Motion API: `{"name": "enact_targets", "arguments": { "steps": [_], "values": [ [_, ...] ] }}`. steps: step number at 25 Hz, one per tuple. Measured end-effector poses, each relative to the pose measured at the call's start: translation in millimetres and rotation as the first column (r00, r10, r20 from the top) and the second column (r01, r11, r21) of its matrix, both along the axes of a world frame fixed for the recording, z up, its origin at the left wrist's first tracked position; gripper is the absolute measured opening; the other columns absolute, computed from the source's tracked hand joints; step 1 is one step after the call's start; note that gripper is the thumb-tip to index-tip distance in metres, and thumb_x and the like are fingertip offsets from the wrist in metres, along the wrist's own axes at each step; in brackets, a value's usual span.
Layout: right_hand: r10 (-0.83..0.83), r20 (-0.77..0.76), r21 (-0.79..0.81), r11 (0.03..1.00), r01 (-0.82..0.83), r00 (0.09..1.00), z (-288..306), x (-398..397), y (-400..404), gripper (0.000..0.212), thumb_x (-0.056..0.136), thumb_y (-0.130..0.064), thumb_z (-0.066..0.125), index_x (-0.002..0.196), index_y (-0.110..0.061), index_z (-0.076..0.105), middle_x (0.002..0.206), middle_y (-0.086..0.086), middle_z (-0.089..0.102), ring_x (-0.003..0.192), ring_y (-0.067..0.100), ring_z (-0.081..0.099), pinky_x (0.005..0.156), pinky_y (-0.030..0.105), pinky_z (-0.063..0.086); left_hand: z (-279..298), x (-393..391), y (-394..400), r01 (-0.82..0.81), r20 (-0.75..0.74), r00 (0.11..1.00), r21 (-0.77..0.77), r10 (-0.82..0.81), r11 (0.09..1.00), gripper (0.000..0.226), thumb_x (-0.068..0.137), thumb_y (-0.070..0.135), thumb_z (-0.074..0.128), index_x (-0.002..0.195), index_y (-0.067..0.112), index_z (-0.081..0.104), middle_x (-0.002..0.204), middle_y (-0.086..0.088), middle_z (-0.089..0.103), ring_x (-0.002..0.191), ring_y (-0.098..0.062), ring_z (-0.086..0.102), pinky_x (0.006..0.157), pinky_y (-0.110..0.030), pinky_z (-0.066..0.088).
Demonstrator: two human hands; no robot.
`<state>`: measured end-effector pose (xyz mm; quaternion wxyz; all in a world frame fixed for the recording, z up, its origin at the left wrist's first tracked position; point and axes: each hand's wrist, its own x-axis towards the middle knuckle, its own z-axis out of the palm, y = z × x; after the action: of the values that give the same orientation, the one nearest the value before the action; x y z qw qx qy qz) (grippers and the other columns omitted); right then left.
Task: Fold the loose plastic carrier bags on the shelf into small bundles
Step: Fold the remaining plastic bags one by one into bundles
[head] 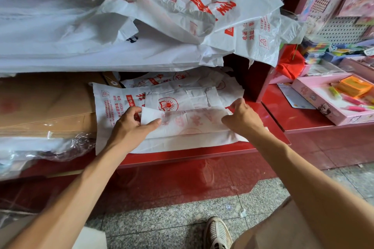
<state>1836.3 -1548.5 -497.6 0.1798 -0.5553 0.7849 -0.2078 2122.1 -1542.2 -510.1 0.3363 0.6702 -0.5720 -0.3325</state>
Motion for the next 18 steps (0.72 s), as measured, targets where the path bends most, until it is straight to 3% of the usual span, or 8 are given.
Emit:
{"name": "enact_targets", "arguments": {
  "steps": [2, 4, 6, 9, 12, 14, 16, 18],
  "values": [
    [0.017, -0.22, -0.209, 0.976, -0.064, 0.975, 4, 9, 4, 0.041, 0.082, -0.02, 0.06, 0.121, -0.013, 0.048, 0.117, 0.008, 0.052, 0.102, 0.03, 0.053, 0.073, 0.034, 0.038, 2, -3, 0, 0.043, 0.178, 0.983, 0.031, -0.048, 0.999, 0.089, 0.067, 0.055, 0.081, 0.14, 0.027, 0.037, 0.117, 0.002, 0.055, 0.111, -0.024, 0.055, 0.098, -0.043, 0.046],
    [0.19, -0.326, -0.303, 0.907, -0.292, 0.926, 3, 22, 8, 0.04, 0.09, -0.027, 0.057, 0.129, -0.016, 0.05, 0.129, 0.007, 0.051, 0.113, 0.028, 0.051, 0.082, 0.035, 0.041, -3, -5, 0, 0.107, 0.501, 0.865, -0.15, -0.018, 0.983, 0.093, 0.072, 0.052, 0.076, 0.148, 0.025, 0.031, 0.134, -0.005, 0.048, 0.123, -0.029, 0.047, 0.103, -0.047, 0.04],
    [0.485, -0.359, -0.149, 0.814, -0.561, 0.798, -7, 39, 13, 0.05, 0.098, -0.038, 0.048, 0.144, -0.022, 0.041, 0.151, 0.003, 0.039, 0.134, 0.026, 0.038, 0.104, 0.042, 0.036, -8, -10, 0, 0.376, 0.621, 0.765, -0.217, -0.17, 0.901, 0.084, 0.076, 0.056, 0.066, 0.148, 0.024, 0.037, 0.152, -0.001, 0.036, 0.137, -0.024, 0.037, 0.112, -0.047, 0.033],
    [0.672, -0.31, 0.142, 0.732, -0.666, 0.672, -21, 46, 15, 0.061, 0.1, -0.05, 0.038, 0.154, -0.028, 0.019, 0.163, -0.004, 0.012, 0.149, 0.019, 0.011, 0.12, 0.045, 0.015, -14, -15, 0, 0.611, 0.613, 0.627, -0.004, -0.481, 0.792, 0.073, 0.085, 0.063, 0.055, 0.148, 0.03, 0.038, 0.158, 0.015, 0.018, 0.145, -0.009, 0.024, 0.121, -0.036, 0.019],
    [0.617, -0.313, 0.203, 0.786, -0.584, 0.722, -16, 30, 7, 0.062, 0.1, -0.046, 0.042, 0.154, -0.026, 0.02, 0.162, -0.005, 0.016, 0.147, 0.02, 0.018, 0.117, 0.044, 0.021, -12, -11, -4, 0.526, 0.593, 0.697, -0.041, -0.403, 0.85, 0.057, 0.094, 0.038, 0.055, 0.148, 0.025, 0.04, 0.155, 0.006, 0.037, 0.139, -0.013, 0.039, 0.114, -0.029, 0.027],
    [0.553, -0.292, 0.18, 0.833, -0.522, 0.781, -8, 17, 3, 0.056, 0.094, -0.033, 0.05, 0.148, -0.025, 0.036, 0.152, -0.003, 0.038, 0.138, 0.023, 0.035, 0.107, 0.043, 0.033, -8, -10, -4, 0.44, 0.635, 0.715, -0.083, -0.293, 0.894, 0.051, 0.092, 0.018, 0.054, 0.143, 0.024, 0.047, 0.144, 0.001, 0.052, 0.124, -0.019, 0.055, 0.104, -0.032, 0.042],
    [0.46, -0.325, 0.081, 0.884, -0.461, 0.826, -1, 9, 3, 0.04, 0.088, -0.022, 0.055, 0.128, -0.023, 0.058, 0.123, 0.002, 0.063, 0.115, 0.026, 0.055, 0.093, 0.039, 0.042, -5, -11, -5, 0.359, 0.583, 0.786, -0.162, -0.204, 0.919, 0.032, 0.091, 0.012, 0.055, 0.119, 0.026, 0.063, 0.113, -0.003, 0.071, 0.085, -0.018, 0.067, 0.072, -0.026, 0.051],
    [0.342, -0.2, -0.08, 0.928, -0.363, 0.918, 5, 0, -1, 0.017, 0.085, -0.016, 0.059, 0.098, -0.016, 0.07, 0.084, 0.006, 0.069, 0.081, 0.026, 0.065, 0.074, 0.037, 0.053, -2, -10, -10, 0.225, 0.355, 0.925, -0.223, -0.136, 0.949, 0.011, 0.093, 0.017, 0.058, 0.092, 0.025, 0.066, 0.073, 0.0, 0.067, 0.054, -0.011, 0.054, 0.049, -0.022, 0.038]
  ]
}}
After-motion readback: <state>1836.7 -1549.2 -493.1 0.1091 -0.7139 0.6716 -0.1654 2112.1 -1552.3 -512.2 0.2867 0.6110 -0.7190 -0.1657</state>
